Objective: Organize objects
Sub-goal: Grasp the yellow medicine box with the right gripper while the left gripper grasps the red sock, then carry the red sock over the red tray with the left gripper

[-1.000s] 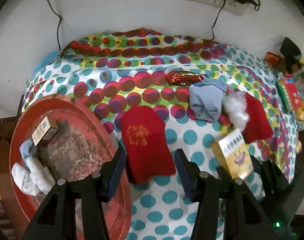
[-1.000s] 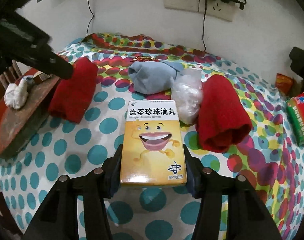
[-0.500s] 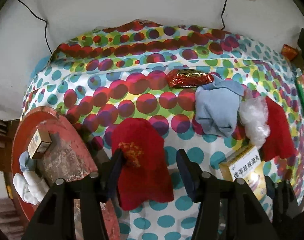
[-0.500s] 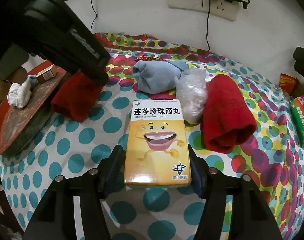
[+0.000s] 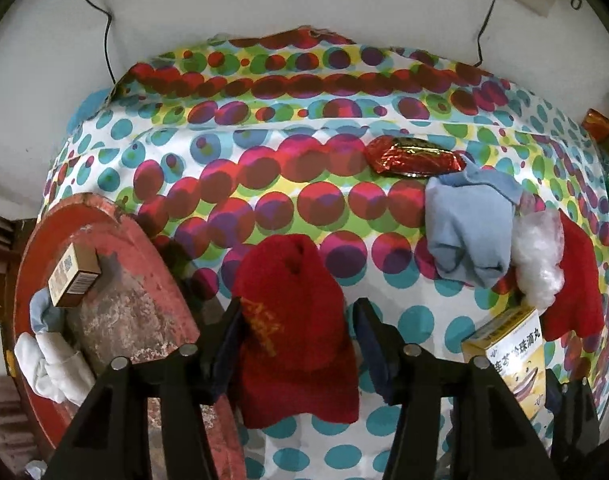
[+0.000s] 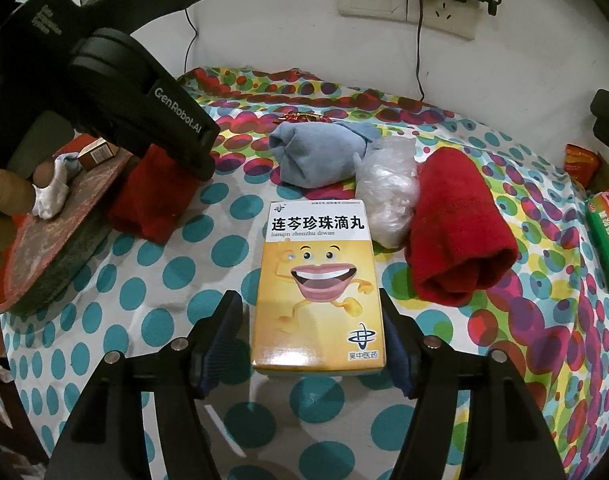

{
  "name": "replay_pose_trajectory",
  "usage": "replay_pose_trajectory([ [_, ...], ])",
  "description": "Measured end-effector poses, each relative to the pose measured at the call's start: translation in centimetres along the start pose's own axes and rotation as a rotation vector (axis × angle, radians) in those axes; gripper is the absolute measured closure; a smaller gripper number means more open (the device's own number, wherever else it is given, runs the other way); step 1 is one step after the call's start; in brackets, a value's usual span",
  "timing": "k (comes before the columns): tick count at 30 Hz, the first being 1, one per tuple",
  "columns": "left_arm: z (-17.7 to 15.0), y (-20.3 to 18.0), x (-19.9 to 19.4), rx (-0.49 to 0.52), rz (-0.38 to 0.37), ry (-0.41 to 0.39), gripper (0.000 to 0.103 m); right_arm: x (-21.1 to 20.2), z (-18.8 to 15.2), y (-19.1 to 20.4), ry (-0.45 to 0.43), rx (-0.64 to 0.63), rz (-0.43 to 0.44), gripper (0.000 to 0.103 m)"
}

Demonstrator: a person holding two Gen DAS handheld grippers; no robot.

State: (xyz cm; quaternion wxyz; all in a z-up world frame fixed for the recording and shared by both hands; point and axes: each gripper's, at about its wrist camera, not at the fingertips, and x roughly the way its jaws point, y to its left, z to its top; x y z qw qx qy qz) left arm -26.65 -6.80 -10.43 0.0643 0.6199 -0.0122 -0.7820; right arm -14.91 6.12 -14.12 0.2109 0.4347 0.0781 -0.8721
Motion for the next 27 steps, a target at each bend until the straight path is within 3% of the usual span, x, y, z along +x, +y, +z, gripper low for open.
replay_pose_trajectory([
  [3,0.0,0.2,-0.7,-0.01,-0.025,-0.021,0.069,0.0,0.0,0.0,0.0,0.0,-0.002,0.039],
  [6,-0.2,0.2,-1.3,-0.001,-0.062,-0.023,0.072,0.1,0.0,0.1,0.0,0.002,-0.003,0.038],
  [27,-2.0,0.0,-7.6,0.051,-0.038,-0.102,0.072,0.4,0.1,1.0,0.0,0.004,-0.014,0.037],
])
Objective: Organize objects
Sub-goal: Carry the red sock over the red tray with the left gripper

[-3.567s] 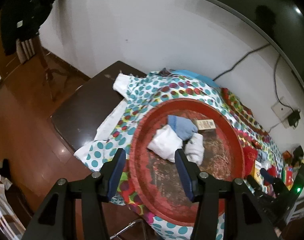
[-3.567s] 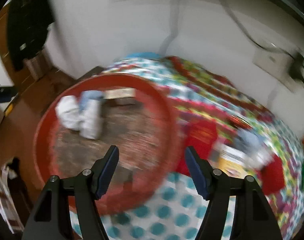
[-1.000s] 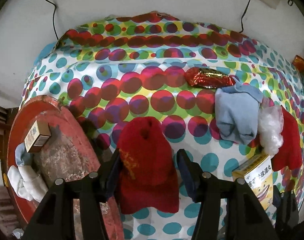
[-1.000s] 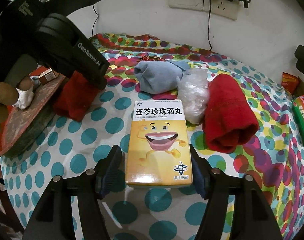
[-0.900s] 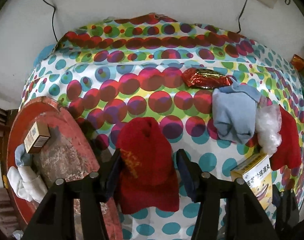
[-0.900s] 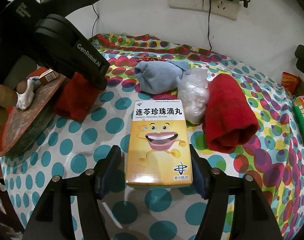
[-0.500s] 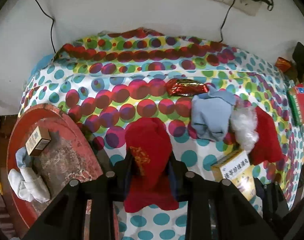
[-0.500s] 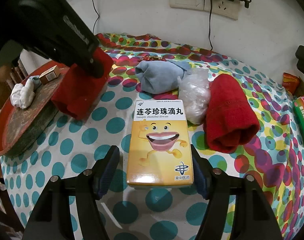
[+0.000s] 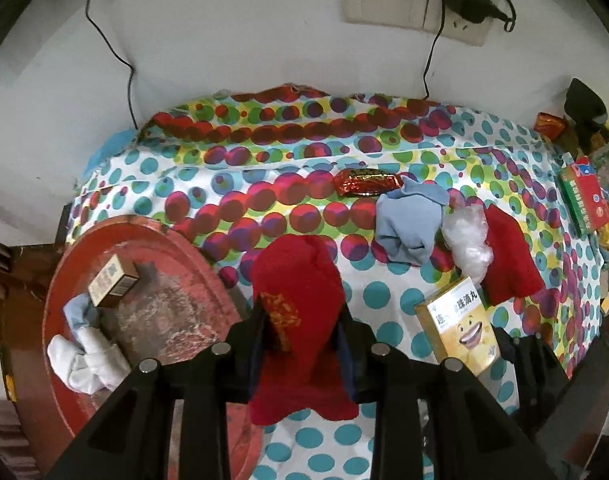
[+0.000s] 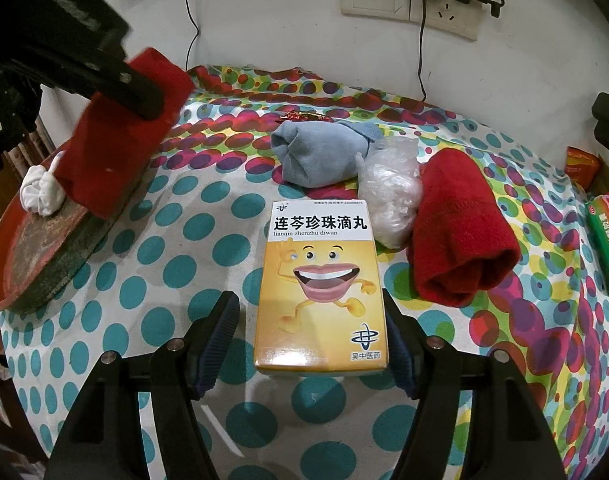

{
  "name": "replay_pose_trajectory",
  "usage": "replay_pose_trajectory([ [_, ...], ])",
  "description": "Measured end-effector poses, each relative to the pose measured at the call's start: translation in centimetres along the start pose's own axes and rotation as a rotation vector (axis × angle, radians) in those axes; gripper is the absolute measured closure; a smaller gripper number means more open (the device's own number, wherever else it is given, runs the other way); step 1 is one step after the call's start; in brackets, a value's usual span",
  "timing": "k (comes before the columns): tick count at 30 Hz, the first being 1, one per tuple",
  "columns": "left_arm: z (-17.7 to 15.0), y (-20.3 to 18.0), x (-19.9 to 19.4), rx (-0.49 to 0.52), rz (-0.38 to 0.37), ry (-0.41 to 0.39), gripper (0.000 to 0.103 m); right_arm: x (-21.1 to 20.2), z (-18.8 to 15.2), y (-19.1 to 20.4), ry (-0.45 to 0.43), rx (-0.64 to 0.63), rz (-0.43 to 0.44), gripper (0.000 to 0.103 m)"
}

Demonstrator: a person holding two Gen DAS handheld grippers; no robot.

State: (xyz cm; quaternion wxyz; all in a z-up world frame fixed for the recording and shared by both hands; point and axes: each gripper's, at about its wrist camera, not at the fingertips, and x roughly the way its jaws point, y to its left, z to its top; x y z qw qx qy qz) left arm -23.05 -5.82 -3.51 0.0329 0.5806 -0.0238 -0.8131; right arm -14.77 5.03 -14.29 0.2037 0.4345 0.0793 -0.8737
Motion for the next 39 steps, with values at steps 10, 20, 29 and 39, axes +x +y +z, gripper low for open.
replay_pose_trajectory([
  [10,-1.4,2.8,-1.7,-0.019,0.035,-0.008,0.072,0.0,0.0,0.5,0.0,-0.002,-0.008,0.037],
  [20,-3.2,6.6,-0.9,-0.077,0.055,0.021,0.072,0.0,0.1,0.5,0.003,-0.007,-0.018,0.037],
  [29,-4.7,10.4,0.7,-0.13,0.099,0.06,0.072,0.0,0.1,0.5,0.004,-0.006,-0.021,0.037],
  [39,-6.2,15.5,3.4,-0.222,0.122,0.1,0.07,0.1,0.1,0.6,0.005,-0.006,-0.025,0.037],
])
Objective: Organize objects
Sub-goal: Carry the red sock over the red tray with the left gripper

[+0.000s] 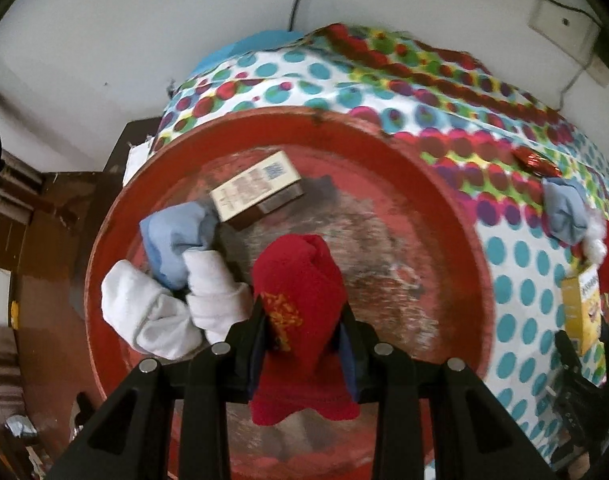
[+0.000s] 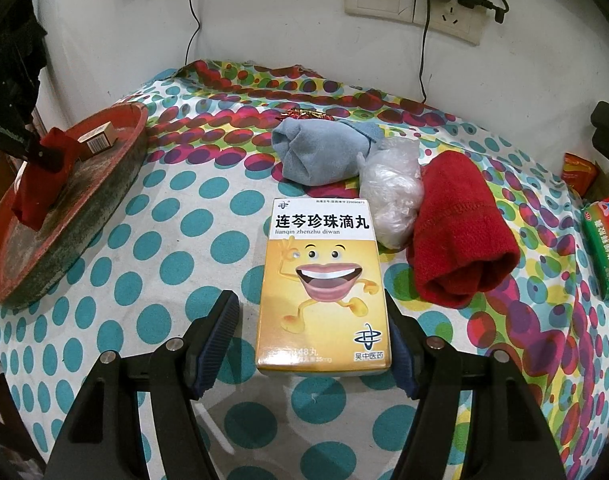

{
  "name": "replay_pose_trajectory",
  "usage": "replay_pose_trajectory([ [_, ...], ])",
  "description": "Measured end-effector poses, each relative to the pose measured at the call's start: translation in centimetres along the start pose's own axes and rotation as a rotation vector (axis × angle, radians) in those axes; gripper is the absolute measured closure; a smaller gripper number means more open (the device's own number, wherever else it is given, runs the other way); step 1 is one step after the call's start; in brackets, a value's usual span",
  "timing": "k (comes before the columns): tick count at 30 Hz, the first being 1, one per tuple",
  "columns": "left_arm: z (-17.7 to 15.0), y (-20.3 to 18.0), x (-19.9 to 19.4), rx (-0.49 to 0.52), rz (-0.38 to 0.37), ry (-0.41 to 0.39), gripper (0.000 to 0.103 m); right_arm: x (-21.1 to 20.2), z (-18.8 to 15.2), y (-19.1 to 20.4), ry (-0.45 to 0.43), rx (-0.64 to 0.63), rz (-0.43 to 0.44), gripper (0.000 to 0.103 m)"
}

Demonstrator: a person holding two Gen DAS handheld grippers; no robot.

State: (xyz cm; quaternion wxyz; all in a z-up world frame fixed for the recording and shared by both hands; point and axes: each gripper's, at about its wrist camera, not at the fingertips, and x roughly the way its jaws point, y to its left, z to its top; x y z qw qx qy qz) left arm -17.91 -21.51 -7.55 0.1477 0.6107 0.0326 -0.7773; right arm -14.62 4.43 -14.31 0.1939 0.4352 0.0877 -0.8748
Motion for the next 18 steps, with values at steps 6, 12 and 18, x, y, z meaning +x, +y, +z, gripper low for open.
replay_pose_trajectory([
  [6,0.1,1.8,0.4,-0.031,-0.031,-0.014,0.067,0.0,0.0,0.1,0.0,0.0,-0.002,0.037],
  [12,-0.3,1.5,-0.1,-0.001,-0.021,-0.021,0.064,0.0,0.1,0.1,0.002,0.001,-0.008,0.037],
  [18,-0.9,1.8,-1.4,-0.009,-0.095,-0.045,0.052,0.1,0.1,0.3,0.004,0.001,-0.008,0.034],
])
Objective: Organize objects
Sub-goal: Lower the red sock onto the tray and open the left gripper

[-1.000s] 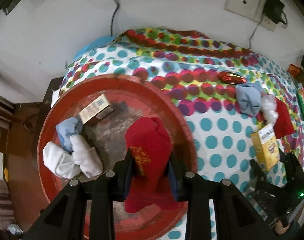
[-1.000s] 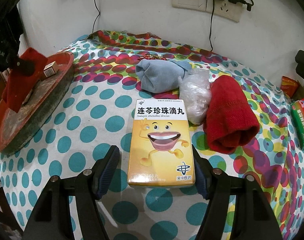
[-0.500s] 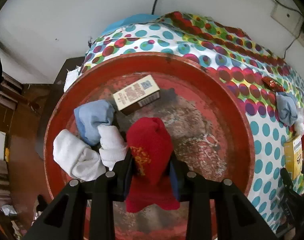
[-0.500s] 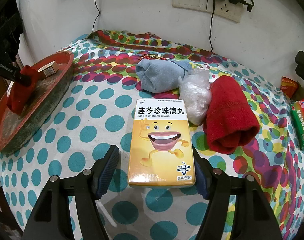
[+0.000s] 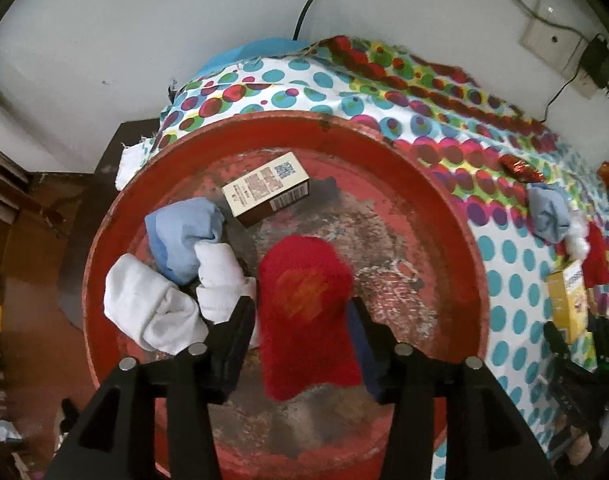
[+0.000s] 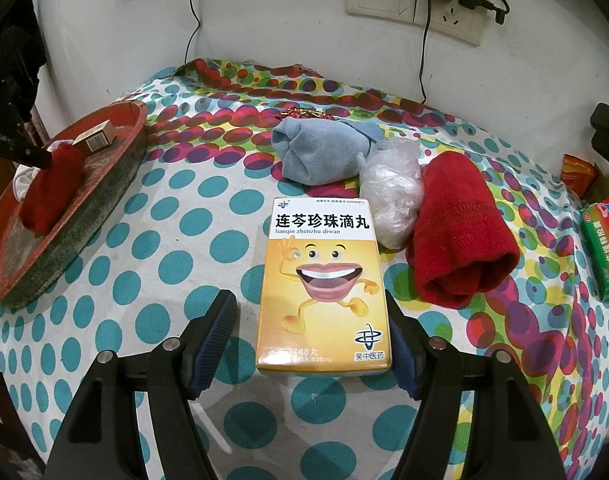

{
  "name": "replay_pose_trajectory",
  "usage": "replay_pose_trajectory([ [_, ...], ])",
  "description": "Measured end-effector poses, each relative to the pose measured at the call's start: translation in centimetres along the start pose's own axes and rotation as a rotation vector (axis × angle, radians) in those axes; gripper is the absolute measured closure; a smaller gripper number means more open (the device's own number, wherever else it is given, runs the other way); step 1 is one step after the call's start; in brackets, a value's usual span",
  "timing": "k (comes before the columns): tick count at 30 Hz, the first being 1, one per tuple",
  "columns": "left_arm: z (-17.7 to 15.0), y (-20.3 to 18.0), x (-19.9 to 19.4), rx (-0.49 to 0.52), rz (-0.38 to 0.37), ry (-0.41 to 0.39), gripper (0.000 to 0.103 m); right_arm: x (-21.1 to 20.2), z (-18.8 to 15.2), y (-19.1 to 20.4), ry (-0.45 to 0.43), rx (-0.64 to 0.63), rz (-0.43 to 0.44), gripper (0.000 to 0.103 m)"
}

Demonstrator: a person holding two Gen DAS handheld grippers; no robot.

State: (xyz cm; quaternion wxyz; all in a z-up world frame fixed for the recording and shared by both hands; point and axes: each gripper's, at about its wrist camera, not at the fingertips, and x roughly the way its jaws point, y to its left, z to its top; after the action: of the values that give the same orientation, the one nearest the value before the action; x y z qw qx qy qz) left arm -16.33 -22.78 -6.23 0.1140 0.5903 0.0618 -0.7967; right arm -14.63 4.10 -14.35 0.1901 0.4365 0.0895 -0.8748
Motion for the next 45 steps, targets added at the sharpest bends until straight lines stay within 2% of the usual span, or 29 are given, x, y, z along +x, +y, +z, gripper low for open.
replay_pose_trajectory([
  [7,-0.9,0.6,-1.8,-0.005,-0.018,-0.059,0.05,0.0,0.0,0.1,0.0,0.0,-0.004,0.033],
  [14,-2.9,1.6,-3.5,-0.016,0.032,-0.114,0.05,0.0,0.1,0.2,0.001,0.0,-0.008,0.033],
  [16,-3.5,2.0,-3.9,-0.026,0.041,-0.123,0.05,0.0,-0.1,0.3,-0.006,-0.009,-0.004,0.038],
  [17,-3.7,2.1,-4.1,-0.028,0.042,-0.13,0.05,-0.1,-0.2,0.4,-0.012,-0.015,-0.006,0.049],
  [18,-3.8,2.3,-4.3,-0.031,0.041,-0.137,0.05,-0.2,-0.2,0.4,-0.015,-0.022,-0.012,0.055],
  [28,-4.6,3.9,-4.8,-0.08,0.015,-0.131,0.05,-0.4,-0.3,0.3,-0.015,-0.029,-0.051,0.055],
  [31,-4.8,4.7,-5.5,-0.113,0.006,-0.14,0.05,-0.8,-0.2,0.2,-0.005,0.0,-0.047,0.055],
  [39,-4.9,5.3,-7.1,-0.117,0.012,-0.157,0.05,-2.3,0.0,0.0,-0.01,0.084,-0.013,0.055],
  [45,-5.0,6.1,-8.7,-0.136,0.01,-0.194,0.05,-3.5,0.1,0.5,-0.014,0.102,-0.001,0.055],
])
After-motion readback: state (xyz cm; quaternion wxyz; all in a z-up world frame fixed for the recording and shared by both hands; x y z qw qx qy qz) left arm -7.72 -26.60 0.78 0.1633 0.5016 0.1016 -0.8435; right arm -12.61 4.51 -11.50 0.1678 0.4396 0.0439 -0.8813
